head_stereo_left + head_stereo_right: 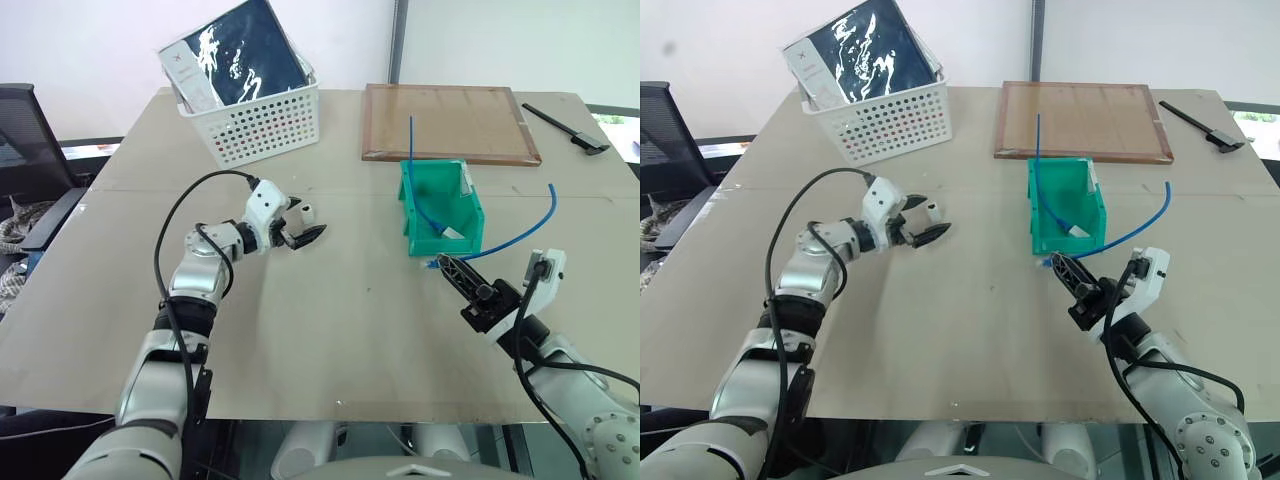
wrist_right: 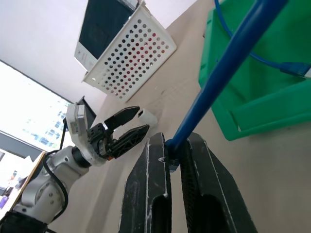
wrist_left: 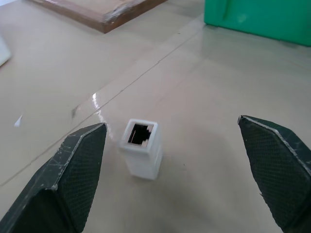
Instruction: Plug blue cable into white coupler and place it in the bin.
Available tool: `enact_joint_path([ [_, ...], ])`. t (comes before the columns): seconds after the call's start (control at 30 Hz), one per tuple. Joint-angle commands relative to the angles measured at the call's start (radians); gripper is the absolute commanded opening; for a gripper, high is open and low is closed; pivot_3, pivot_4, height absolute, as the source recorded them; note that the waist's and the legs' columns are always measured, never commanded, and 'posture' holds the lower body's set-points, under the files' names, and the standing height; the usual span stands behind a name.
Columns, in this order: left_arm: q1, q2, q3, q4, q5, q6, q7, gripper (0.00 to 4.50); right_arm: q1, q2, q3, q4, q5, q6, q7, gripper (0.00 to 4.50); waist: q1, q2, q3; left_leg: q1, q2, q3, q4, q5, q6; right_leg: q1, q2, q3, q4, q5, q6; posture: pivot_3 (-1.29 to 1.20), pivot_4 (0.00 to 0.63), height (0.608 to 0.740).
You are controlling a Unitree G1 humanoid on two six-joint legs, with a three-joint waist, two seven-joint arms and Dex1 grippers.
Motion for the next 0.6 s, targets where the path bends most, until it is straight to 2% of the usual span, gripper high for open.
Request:
enact_joint_path([
  [0.03,-0.072,0.024,0.002,0.119,0.033,-0.09,-0.032,4.43,0.012,0.001,-0.005,-0.059,-0.003,-0.022,-0.003,0.0,-0.002,0.0,0.0,0.0,0.0,0.0,0.0,0.0,0.0,0.0,0.0,0.0,0.0,0.0,0.0,0.0,0.15,0.74],
  [0.33,-0.2,0.016,-0.001,0.375,0.1,-0.21,-0.049,4.43,0.041,-0.01,-0.012,-0.075,-0.015,-0.035,-0.003,0.0,-0.012,0.0,0.0,0.0,0.0,0.0,0.0,0.0,0.0,0.0,0.0,0.0,0.0,0.0,0.0,0.0,0.15,0.74],
  [0.47,-0.231,0.007,-0.007,0.442,0.131,-0.223,-0.06,3.24,0.056,-0.018,-0.016,-0.086,-0.017,-0.038,-0.005,0.0,-0.017,-0.001,0.0,0.0,0.0,-0.001,0.0,0.0,0.0,0.0,0.0,-0.001,0.0,0.0,0.0,0.0,0.15,0.74],
  [0.6,-0.243,-0.001,0.008,0.475,0.133,-0.235,-0.08,1.28,0.065,-0.023,-0.018,-0.095,-0.019,-0.04,-0.008,0.0,-0.02,-0.001,0.0,0.0,0.0,-0.001,0.0,0.0,0.0,0.0,0.0,-0.001,0.0,0.0,0.0,0.0,0.15,0.74],
])
